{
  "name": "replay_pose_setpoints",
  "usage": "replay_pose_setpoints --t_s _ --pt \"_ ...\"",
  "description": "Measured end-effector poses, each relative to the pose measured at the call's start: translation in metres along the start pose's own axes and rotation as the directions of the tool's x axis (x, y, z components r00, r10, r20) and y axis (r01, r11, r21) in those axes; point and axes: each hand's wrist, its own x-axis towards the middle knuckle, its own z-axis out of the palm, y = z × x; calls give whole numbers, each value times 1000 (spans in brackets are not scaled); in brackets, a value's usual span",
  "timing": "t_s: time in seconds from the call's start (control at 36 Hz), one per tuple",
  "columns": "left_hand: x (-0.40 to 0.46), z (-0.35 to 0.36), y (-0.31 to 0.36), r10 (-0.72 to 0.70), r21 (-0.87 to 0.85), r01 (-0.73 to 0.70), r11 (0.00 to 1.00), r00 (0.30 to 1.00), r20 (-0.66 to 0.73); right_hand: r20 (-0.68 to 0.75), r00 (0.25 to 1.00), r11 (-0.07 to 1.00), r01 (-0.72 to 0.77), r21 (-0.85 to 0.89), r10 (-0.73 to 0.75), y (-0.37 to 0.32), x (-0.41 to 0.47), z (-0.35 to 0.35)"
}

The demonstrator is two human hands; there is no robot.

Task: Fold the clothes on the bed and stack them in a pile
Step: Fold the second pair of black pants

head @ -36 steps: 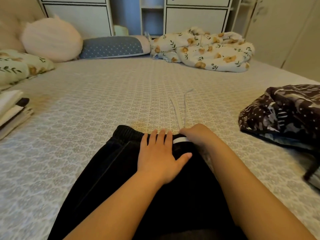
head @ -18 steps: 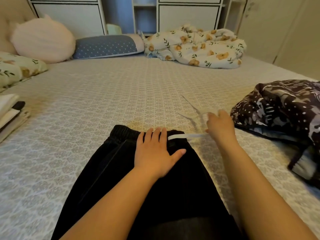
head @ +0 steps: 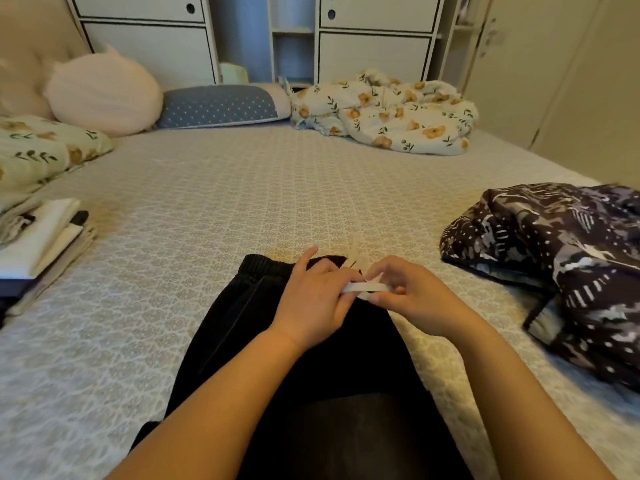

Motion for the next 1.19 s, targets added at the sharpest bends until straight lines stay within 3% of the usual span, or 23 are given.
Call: replay_pose_setpoints --t_s 0.08,0.14,0.28,0.44,0.47,0.53,0.56,0.61,0.67,0.75,0.81,0.86,0.92,1.0,1.08,1.19 --pt "-18 -24 1 -4 33 -1 999 989 150 5 991 969 -127 -210 131 9 -13 -4" --pt "-37 -41 -5 -93 24 90 996 966 240 17 984 964 -170 -205 178 10 -19 -2" --pt "-85 -78 -34 -357 68 363 929 833 423 45 986 933 -138 -332 162 -11 -18 6" --pt "-93 -103 -22 -506 -128 625 770 720 475 69 991 951 -89 -296 114 -50 -16 33" --pt "-91 -103 -15 -514 -227 684 694 690 510 70 992 961 -83 -265 105 -58 -18 40" --pt "-88 -102 -1 -524 -459 795 396 606 598 78 991 963 -87 -255 110 -71 -25 54" --pt "-87 -99 3 -549 -503 812 294 575 607 95 988 953 -89 -290 121 -76 -31 60" --pt "-89 -93 5 -630 -364 864 348 502 593 129 978 901 -95 -424 163 -82 -45 67" --pt "-96 -90 2 -703 -140 843 520 515 491 84 984 831 -88 -549 159 -87 -66 70" --pt "-118 -97 5 -660 41 687 725 678 323 27 1000 761 14 -649 5 -93 -106 73" --pt "-136 -104 19 -538 98 535 839 787 301 87 994 770 101 -630 -59 -94 -133 78" --pt "-162 -107 38 -412 118 396 911 851 325 163 985 807 135 -575 -49 -90 -157 87" --pt "-195 -109 62 -288 178 234 956 866 409 214 977 814 139 -563 -19 -81 -179 95" --pt "-244 -105 80 -202 285 59 957 841 503 239 971 725 153 -672 16 -62 -204 101" --pt "-262 -108 69 -225 336 81 938 880 418 190 982 618 141 -774 15 -50 -215 103" --pt "-268 -109 58 -271 344 134 929 879 391 108 993 551 68 -832 40 -41 -223 100"
